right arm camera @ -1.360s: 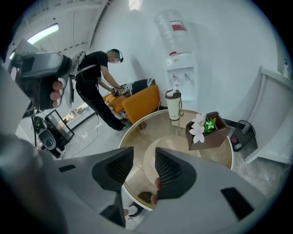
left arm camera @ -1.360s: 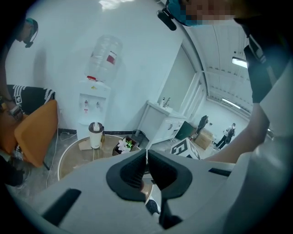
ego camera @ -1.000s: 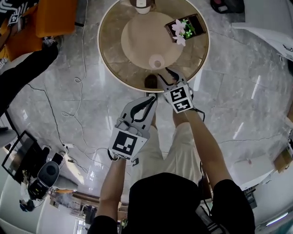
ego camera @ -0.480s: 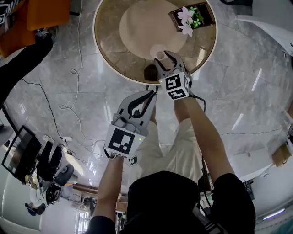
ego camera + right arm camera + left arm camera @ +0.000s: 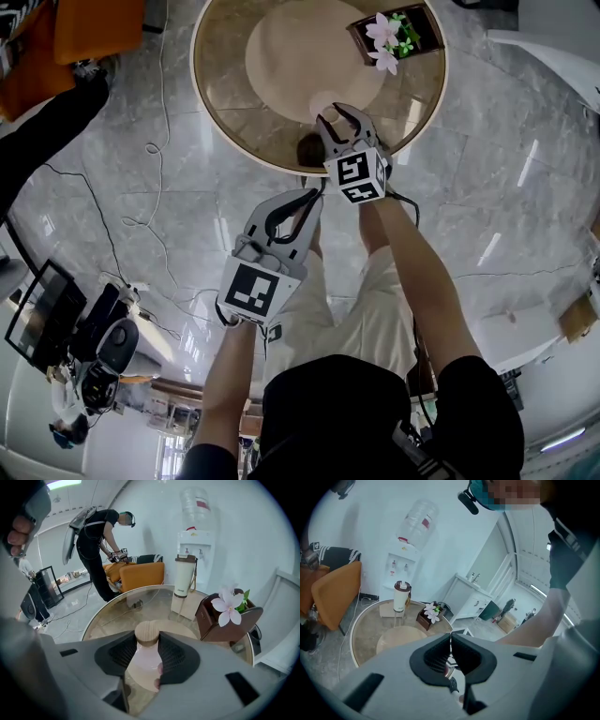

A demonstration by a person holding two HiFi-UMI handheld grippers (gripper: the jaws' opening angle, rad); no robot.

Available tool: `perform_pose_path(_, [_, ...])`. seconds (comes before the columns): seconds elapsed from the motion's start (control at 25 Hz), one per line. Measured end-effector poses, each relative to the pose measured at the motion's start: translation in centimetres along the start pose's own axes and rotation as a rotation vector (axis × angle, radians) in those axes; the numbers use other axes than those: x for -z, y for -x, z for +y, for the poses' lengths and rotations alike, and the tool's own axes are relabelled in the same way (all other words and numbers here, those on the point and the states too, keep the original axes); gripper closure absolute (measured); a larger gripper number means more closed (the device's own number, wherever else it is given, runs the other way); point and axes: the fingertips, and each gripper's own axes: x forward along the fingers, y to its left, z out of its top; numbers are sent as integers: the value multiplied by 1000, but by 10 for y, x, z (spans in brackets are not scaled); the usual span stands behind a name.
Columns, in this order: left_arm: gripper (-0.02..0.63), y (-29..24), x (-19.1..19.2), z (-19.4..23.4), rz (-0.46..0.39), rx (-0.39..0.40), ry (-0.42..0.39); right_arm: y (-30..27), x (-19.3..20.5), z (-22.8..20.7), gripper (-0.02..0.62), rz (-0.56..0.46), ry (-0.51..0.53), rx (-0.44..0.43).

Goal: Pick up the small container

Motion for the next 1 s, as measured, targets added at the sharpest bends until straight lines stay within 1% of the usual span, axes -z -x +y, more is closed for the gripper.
perform_pose_path(0.2, [584, 0, 2, -3, 4, -3, 6, 8, -2, -4, 453, -5, -43, -19])
perform_pose_path(0.44, [584, 13, -6, -6, -31, -22, 21, 52, -29, -11, 453, -42, -80, 1])
perform_pose_path(0.56, [584, 27, -22, -6, -80, -34, 3, 88, -58, -16, 453, -63, -84, 19])
perform_pose_path(0.72, [584, 45, -56, -9, -131, -56, -11, 139, -104, -22, 453, -99, -102, 27])
perform_pose_path(1.0, [584, 65, -126, -19, -214, -32, -55, 215, -184, -31, 453, -193, -127, 55])
